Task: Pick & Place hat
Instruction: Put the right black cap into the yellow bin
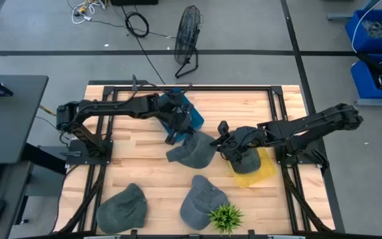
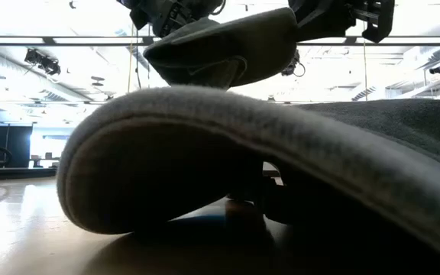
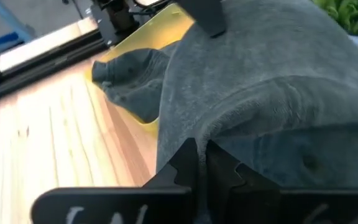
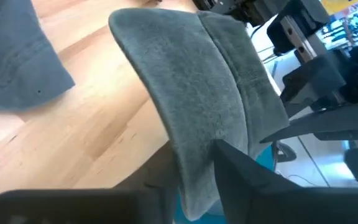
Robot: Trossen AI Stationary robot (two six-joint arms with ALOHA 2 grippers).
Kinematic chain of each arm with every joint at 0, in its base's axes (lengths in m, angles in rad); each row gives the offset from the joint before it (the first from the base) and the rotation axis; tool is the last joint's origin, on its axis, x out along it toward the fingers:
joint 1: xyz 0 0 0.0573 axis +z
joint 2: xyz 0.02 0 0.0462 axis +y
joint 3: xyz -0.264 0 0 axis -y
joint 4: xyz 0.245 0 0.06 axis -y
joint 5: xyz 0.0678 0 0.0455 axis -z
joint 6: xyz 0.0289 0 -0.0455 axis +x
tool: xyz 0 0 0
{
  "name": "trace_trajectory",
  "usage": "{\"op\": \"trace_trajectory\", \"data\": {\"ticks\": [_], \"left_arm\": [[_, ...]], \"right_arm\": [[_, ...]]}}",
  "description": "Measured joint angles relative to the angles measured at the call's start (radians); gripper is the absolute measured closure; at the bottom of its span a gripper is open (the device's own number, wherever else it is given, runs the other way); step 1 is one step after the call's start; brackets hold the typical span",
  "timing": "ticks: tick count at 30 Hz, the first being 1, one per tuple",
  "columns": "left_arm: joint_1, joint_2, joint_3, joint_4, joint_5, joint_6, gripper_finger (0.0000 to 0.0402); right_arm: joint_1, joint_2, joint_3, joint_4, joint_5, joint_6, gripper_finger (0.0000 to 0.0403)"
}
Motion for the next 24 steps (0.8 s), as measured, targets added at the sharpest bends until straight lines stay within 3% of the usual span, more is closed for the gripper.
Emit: {"op": "trace_trajectory", "data": {"ticks": [8, 13, 15, 22, 24], "left_arm": [[-0.008, 0.002, -0.002, 0.021, -0.05, -0.085, 0.0338], [-0.009, 0.0, 0.0, 0.022, -0.168, -0.132, 0.0292], [-0.006, 0.0, 0.0, 0.024, -0.205, -0.132, 0.028], [-0.006, 0.0, 0.0, 0.019, -0.237, -0.124, 0.0274], [-0.004, 0.0, 0.0, 0.019, -0.238, -0.123, 0.0277]], "right_arm": [[0.002, 0.0, 0.002, -0.025, 0.096, 0.02, 0.039], [0.003, 0.002, -0.001, -0.068, 0.123, 0.102, 0.0393], [0.011, 0.0, -0.001, -0.089, 0.221, 0.135, 0.0394], [0.103, -0.053, -0.001, -0.254, 0.765, 0.151, 0.0394], [0.142, -0.078, -0.001, -0.361, 0.85, 0.213, 0.0394]]}}
